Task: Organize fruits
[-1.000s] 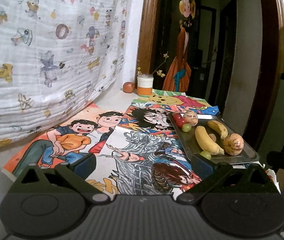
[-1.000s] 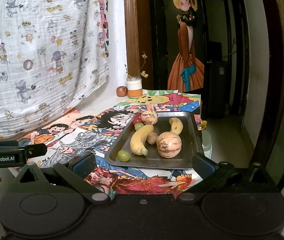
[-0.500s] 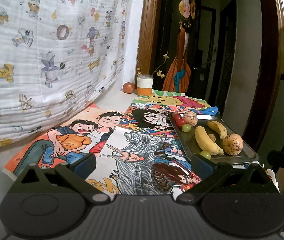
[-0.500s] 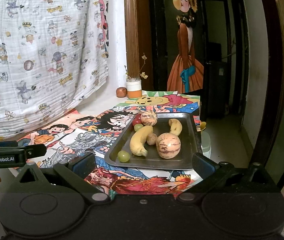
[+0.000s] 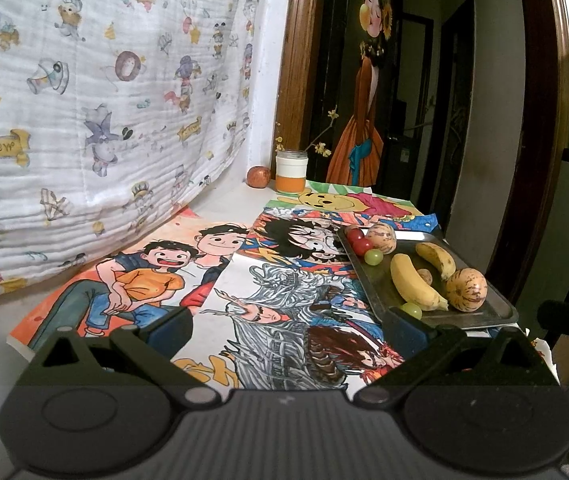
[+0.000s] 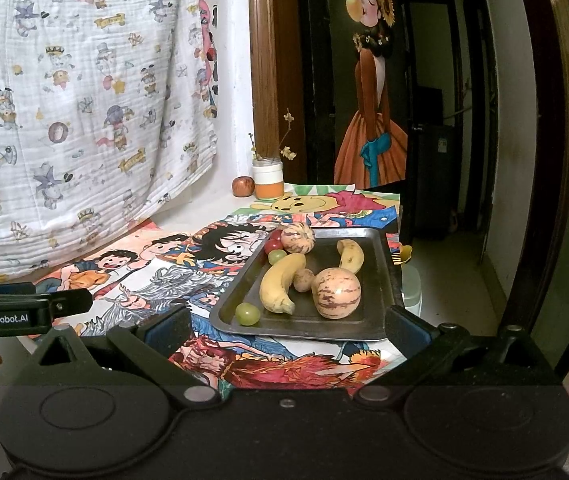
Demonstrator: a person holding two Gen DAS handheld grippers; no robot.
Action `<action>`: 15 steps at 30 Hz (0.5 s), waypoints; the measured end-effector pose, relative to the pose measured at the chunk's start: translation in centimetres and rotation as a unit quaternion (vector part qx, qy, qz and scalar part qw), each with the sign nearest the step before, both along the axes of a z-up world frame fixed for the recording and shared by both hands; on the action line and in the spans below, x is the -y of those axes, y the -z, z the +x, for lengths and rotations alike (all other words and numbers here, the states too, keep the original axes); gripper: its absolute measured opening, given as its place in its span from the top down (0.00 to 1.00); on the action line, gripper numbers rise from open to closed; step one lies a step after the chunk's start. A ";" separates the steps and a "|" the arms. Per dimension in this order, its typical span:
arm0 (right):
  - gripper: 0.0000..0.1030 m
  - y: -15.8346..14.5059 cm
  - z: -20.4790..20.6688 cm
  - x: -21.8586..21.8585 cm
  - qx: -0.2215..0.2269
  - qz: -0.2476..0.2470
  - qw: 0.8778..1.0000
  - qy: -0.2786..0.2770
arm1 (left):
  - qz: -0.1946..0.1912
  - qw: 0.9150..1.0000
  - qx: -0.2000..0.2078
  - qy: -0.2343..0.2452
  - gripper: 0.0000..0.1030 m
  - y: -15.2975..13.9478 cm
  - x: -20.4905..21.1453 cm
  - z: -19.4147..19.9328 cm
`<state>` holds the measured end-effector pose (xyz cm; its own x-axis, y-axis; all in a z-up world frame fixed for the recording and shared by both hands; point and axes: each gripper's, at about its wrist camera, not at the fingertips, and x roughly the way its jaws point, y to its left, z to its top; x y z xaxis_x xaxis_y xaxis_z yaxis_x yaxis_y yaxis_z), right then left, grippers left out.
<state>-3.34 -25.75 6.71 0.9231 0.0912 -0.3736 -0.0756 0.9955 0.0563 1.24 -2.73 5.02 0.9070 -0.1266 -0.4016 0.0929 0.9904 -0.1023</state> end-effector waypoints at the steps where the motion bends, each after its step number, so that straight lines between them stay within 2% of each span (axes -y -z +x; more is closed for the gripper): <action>1: 0.00 0.0 0.0 0.0 0.000 0.000 1.000 0.000 | 0.000 1.000 0.000 0.000 0.00 0.0 0.0 0.0; 15: 0.00 0.0 0.1 0.0 -0.001 0.000 1.000 0.000 | -0.001 1.000 -0.002 0.000 0.00 0.1 0.0 0.1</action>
